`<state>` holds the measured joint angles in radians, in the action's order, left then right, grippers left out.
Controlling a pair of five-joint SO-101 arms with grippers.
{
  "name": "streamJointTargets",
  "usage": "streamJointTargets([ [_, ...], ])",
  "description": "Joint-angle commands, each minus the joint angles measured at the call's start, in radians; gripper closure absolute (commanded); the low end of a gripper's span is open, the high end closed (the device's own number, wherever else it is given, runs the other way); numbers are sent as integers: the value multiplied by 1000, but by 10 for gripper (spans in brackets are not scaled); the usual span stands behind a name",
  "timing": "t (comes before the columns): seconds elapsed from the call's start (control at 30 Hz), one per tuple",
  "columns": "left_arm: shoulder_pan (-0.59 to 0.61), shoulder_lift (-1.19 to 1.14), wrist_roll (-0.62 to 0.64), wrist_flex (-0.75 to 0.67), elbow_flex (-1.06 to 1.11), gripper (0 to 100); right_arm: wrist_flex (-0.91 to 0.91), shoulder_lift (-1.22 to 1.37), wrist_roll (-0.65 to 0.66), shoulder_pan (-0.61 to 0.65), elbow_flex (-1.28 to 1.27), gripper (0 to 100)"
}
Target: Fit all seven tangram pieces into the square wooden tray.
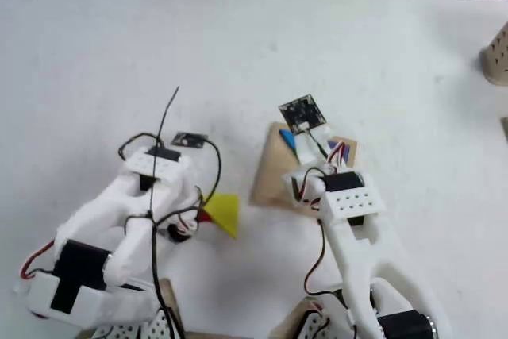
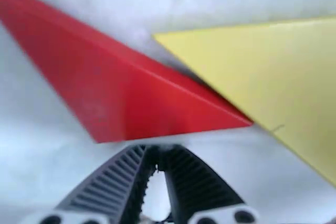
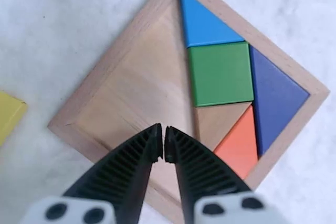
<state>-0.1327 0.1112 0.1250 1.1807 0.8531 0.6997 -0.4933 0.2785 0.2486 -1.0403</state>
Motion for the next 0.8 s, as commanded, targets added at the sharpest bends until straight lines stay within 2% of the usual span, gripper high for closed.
streamJointTargets([
  [0.0, 19, 168, -15, 14, -104, 980, -2, -25, 11, -5, 11, 978],
  [0.13, 21, 200, -14, 9, -104, 980, -2, -25, 11, -4, 11, 978],
  [0.43, 25, -113, -18, -64, -143, 980, -2, -25, 11, -4, 11, 978],
  [0.57, 33, -134, -15, -84, -138, 980, -2, -25, 11, -4, 11, 978],
  [0.77, 133, -125, 12, -130, -150, 980, -2, -27, 11, -4, 11, 978],
])
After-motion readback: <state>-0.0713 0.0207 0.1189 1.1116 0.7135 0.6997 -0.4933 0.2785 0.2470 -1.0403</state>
